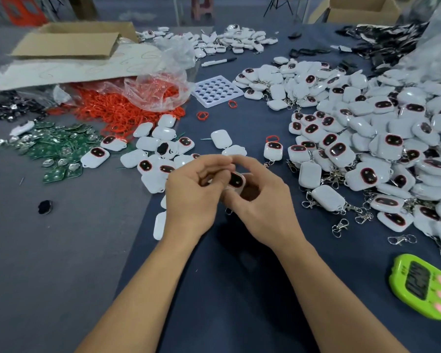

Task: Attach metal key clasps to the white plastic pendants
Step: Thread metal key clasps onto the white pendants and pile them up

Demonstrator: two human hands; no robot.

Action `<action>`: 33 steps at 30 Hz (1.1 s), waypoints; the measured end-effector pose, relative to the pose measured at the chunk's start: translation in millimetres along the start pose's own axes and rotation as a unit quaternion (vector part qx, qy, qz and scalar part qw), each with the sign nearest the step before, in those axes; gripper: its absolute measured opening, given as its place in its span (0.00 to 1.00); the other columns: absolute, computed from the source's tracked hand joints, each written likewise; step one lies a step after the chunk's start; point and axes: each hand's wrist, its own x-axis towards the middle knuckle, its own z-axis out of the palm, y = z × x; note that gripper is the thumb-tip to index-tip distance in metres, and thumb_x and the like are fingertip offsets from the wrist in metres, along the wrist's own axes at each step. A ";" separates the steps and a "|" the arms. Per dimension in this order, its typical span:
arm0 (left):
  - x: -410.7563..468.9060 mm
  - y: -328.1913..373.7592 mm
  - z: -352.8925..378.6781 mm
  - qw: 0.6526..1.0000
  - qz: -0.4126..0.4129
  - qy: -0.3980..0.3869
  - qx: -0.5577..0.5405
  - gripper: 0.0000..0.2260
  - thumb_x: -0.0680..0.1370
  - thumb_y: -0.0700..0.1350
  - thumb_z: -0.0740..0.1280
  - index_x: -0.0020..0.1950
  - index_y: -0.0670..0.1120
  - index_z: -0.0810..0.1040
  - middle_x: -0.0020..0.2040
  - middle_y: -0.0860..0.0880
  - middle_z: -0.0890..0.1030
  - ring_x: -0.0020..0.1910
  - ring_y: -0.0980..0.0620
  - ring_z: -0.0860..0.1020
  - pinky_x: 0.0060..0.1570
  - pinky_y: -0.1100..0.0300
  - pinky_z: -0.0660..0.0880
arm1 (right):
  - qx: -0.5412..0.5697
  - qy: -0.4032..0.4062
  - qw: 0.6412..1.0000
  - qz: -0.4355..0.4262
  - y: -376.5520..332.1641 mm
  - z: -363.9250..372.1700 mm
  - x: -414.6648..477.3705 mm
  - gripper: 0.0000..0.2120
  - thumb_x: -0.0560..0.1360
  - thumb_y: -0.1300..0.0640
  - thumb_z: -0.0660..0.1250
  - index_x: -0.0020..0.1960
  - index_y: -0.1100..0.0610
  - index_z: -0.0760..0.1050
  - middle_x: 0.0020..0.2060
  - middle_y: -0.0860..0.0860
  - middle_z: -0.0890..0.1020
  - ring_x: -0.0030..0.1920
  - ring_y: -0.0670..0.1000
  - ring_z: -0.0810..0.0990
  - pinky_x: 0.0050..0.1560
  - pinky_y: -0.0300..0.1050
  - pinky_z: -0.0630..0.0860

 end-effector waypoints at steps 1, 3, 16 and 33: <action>-1.7 0.3 1.5 1.000 -0.002 -0.008 -0.014 0.15 0.76 0.32 0.70 0.50 0.53 0.85 0.46 0.54 0.88 0.47 0.55 0.86 0.49 0.66 0.79 | 0.004 -0.008 1.000 -0.009 0.0 -0.3 -1.7 0.20 0.73 0.53 0.76 0.62 0.39 0.79 0.42 0.44 0.87 0.40 0.47 0.84 0.44 0.38 0.81; -8.0 -2.7 0.9 1.000 0.004 -0.010 0.021 0.15 0.76 0.38 0.69 0.55 0.57 0.84 0.49 0.58 0.87 0.48 0.59 0.85 0.48 0.70 0.78 | 0.004 0.017 1.000 -0.007 2.2 -1.2 -2.6 0.17 0.74 0.56 0.76 0.59 0.40 0.80 0.39 0.44 0.86 0.37 0.45 0.83 0.41 0.36 0.79; -13.7 -21.7 6.7 0.900 0.091 -0.141 0.403 0.02 0.76 0.50 0.74 0.48 0.57 0.83 0.46 0.59 0.79 0.48 0.59 0.70 0.43 0.59 0.70 | 0.191 0.160 0.961 0.120 17.3 -22.0 13.9 0.08 0.68 0.62 0.70 0.42 0.54 0.72 0.40 0.56 0.81 0.41 0.51 0.88 0.45 0.48 0.85; 4.4 -15.7 11.6 0.992 -0.015 -0.017 0.120 0.05 0.70 0.49 0.70 0.40 0.60 0.84 0.37 0.52 0.83 0.37 0.50 0.77 0.40 0.54 0.76 | 0.111 0.051 0.986 0.109 10.3 -12.2 7.5 0.04 0.74 0.60 0.75 0.40 0.53 0.85 0.33 0.53 0.85 0.35 0.57 0.87 0.35 0.43 0.79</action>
